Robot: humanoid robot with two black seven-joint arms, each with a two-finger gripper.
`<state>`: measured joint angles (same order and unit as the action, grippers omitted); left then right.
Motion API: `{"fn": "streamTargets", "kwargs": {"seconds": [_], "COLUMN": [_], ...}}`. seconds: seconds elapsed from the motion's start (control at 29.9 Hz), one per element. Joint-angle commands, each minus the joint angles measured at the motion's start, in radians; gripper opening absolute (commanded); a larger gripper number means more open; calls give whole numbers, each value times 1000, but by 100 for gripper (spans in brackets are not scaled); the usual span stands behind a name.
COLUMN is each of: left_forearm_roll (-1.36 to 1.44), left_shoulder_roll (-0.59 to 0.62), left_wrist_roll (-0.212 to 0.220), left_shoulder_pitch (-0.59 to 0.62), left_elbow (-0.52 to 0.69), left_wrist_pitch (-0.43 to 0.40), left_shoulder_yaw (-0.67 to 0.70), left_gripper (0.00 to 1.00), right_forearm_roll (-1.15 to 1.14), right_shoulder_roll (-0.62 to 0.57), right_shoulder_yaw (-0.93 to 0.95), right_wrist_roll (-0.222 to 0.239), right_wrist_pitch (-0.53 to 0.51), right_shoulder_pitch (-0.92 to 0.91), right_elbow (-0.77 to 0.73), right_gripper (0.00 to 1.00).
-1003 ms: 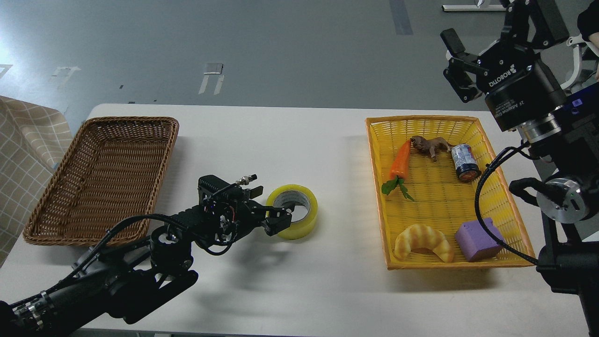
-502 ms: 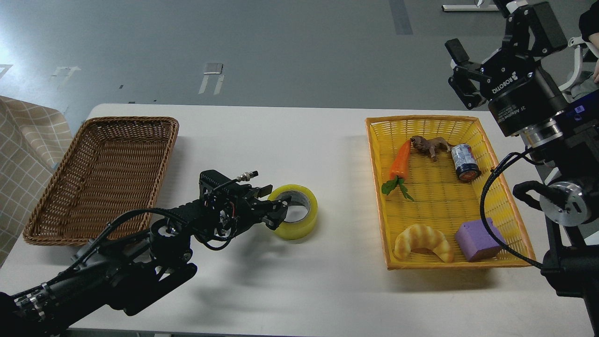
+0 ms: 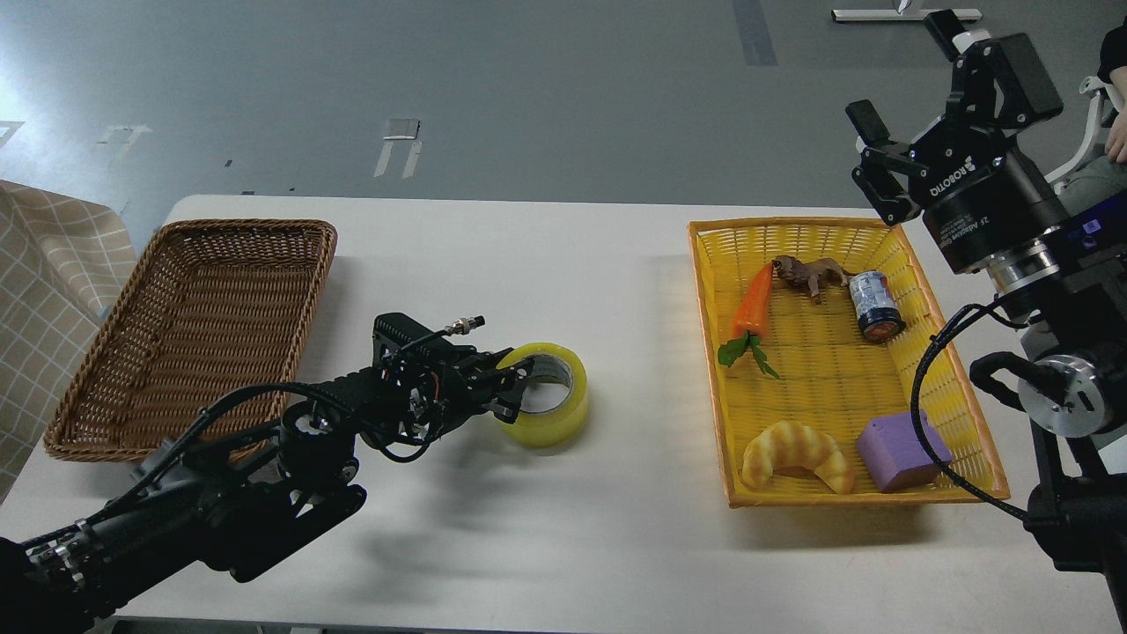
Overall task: Place and transfer tape with both arms
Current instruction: 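Close the left gripper on the rim of the tape roll, then lift the tape roll and carry it over the wicker basket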
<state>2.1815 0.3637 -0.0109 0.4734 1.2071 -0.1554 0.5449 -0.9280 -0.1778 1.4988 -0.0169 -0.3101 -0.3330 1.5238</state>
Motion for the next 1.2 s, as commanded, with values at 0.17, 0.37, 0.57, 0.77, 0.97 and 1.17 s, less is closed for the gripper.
{"fn": "streamTargets", "kwargs": {"seconds": [0.17, 0.37, 0.57, 0.77, 0.97, 1.17], "left_forearm_roll": [-26, -29, -32, -32, -68, -196], "left_shoulder_roll": [14, 83, 201, 311, 454, 550], "left_wrist_roll": [0, 2, -4, -116, -176, -201], "left_shoulder_pitch": [57, 184, 298, 324, 309, 249], "left_elbow": [15, 68, 68, 68, 66, 51], "left_wrist_pitch": [0, -9, -64, -69, -67, -46], "left_shoulder_yaw": [3, 1, 1, 1, 0, -3], "left_gripper": [0, 0, 0, 0, 0, 0], "right_forearm_roll": [-2, -2, -2, -2, -2, -2], "right_shoulder_roll": [0, 0, 0, 0, 1, 4], "right_shoulder_yaw": [-3, -8, -9, -12, -12, -17], "right_wrist_roll": [3, 6, 9, 9, 9, 9], "right_wrist_pitch": [2, 2, 2, 2, 2, 2], "right_shoulder_pitch": [0, -3, -1, 17, 23, 25], "right_elbow": [-2, -2, -2, 2, 2, 7], "right_gripper": [100, 100, 100, 100, 100, 100]}}
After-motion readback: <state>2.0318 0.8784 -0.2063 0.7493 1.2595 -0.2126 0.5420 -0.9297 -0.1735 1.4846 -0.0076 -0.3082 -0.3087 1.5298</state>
